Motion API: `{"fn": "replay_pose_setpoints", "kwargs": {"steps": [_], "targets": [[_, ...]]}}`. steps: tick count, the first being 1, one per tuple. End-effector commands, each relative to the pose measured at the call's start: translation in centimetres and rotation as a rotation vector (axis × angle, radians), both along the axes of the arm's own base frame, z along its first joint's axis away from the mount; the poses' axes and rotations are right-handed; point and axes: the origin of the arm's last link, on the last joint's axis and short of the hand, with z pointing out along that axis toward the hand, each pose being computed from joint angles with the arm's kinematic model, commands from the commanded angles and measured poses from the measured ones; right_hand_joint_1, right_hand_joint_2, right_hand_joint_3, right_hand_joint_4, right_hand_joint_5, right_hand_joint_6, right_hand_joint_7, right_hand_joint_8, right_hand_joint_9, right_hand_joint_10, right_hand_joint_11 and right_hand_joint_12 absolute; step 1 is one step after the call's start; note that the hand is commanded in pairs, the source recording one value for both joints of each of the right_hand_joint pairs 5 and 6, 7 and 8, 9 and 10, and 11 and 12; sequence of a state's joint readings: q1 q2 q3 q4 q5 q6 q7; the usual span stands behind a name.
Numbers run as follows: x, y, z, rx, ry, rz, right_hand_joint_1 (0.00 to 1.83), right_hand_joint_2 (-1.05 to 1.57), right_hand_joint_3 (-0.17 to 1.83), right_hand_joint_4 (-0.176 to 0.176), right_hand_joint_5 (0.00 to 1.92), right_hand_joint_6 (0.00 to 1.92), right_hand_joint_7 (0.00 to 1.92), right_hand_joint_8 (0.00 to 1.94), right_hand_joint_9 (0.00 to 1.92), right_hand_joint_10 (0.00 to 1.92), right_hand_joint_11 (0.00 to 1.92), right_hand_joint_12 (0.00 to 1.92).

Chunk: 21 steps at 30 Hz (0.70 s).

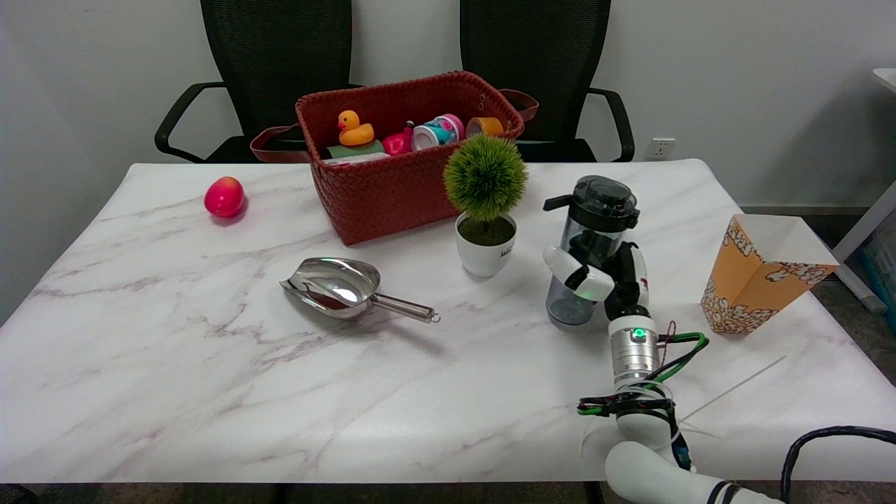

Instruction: Pick up the black cup.

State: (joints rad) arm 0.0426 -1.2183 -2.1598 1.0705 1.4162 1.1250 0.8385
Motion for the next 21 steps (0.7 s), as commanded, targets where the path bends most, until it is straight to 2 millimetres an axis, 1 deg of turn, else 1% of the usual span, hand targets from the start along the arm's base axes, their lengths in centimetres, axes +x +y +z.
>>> {"fn": "replay_pose_setpoints", "kwargs": {"steps": [1, 4, 15, 21], "targets": [[0.5, -0.1, -0.2, 0.017, 0.018, 0.021, 1.28, 1.25, 0.72, 0.000, 1.80, 1.80, 1.73, 1.73, 1.58, 1.58, 1.25, 1.25], [0.8, -0.3, -0.2, 0.031, 0.021, 0.040, 1.28, 1.33, 0.72, 0.000, 1.82, 1.82, 1.74, 1.74, 1.59, 1.59, 1.29, 1.29], [3.6, -1.3, -0.1, 0.085, 0.093, 0.126, 1.23, 1.56, 0.62, 0.000, 1.82, 1.82, 1.77, 1.77, 1.62, 1.62, 1.35, 1.35], [4.6, -1.1, 0.7, 0.073, 0.151, 0.132, 1.24, 1.57, 0.55, 0.000, 1.83, 1.83, 1.79, 1.79, 1.64, 1.64, 1.41, 1.41]]}}
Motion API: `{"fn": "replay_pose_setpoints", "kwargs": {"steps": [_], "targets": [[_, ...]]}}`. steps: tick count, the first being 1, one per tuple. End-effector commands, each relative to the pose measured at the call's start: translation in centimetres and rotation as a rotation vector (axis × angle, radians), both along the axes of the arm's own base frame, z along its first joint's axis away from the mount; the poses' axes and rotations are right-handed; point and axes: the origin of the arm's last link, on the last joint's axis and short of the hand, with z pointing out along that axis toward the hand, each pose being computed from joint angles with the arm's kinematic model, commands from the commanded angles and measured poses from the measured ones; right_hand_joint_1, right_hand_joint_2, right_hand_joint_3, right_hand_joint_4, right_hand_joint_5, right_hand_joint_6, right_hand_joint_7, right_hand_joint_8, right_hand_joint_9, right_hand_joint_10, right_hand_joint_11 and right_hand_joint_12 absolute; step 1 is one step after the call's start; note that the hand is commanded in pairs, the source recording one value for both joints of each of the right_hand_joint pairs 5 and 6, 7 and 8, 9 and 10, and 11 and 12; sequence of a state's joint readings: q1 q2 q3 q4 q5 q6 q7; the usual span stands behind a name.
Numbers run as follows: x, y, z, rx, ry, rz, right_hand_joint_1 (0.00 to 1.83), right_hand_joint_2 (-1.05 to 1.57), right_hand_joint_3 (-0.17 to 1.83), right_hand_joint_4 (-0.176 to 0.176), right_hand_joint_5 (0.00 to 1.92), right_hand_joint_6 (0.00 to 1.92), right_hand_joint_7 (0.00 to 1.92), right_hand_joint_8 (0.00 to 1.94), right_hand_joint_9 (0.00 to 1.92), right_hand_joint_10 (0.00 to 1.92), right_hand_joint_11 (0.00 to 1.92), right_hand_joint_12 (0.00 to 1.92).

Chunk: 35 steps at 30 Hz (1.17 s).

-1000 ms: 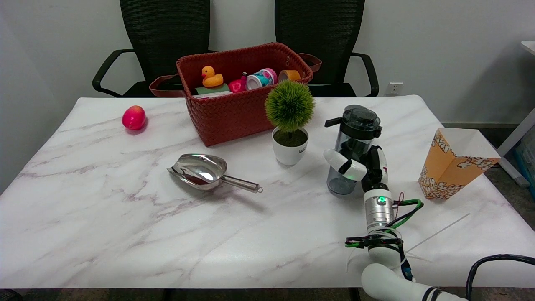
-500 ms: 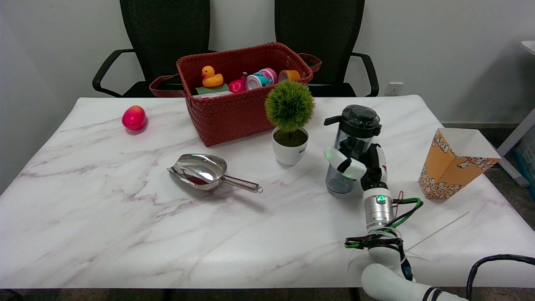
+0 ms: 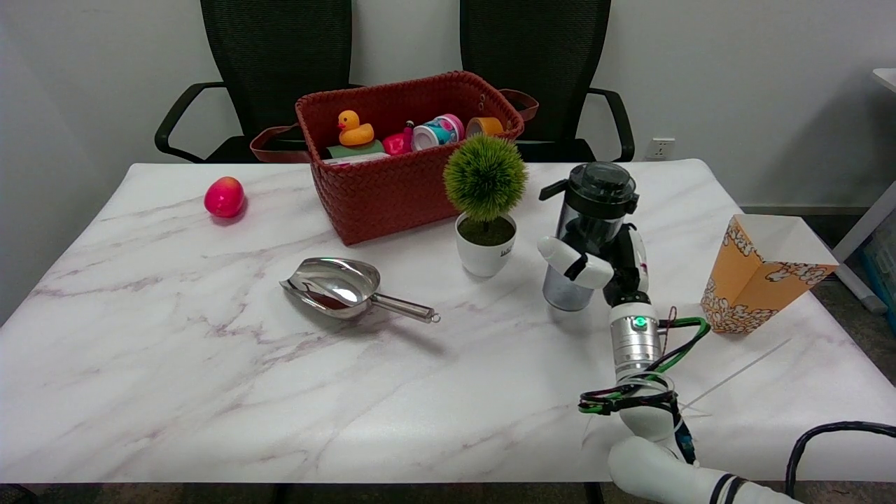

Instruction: Pick up the black cup.

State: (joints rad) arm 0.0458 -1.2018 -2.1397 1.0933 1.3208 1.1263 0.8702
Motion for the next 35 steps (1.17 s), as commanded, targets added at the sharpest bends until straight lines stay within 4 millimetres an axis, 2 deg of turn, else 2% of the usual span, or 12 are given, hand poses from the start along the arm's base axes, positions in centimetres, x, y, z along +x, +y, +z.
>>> {"fn": "replay_pose_setpoints", "kwargs": {"steps": [1, 9, 18, 27, 35], "targets": [[3.1, -0.5, 1.0, 0.014, 0.122, 0.060, 1.24, 1.57, 0.54, 0.000, 1.83, 1.83, 1.79, 1.79, 1.65, 1.65, 1.42, 1.42], [5.5, -0.4, 3.3, -0.022, 0.187, 0.100, 1.22, 1.57, 0.47, 0.000, 1.82, 1.82, 1.80, 1.80, 1.67, 1.67, 1.44, 1.44], [8.8, -1.4, 6.1, -0.054, 0.245, 0.148, 1.17, 1.55, 0.58, 0.000, 1.74, 1.74, 1.76, 1.76, 1.64, 1.64, 1.41, 1.41], [12.1, -3.4, 8.0, -0.046, 0.310, 0.152, 1.20, 1.47, 0.64, 0.000, 1.69, 1.69, 1.74, 1.74, 1.63, 1.63, 1.38, 1.38], [15.3, -6.3, 8.3, -0.007, 0.363, 0.166, 1.23, 1.38, 0.71, 0.000, 1.66, 1.66, 1.72, 1.72, 1.62, 1.62, 1.37, 1.37]]}}
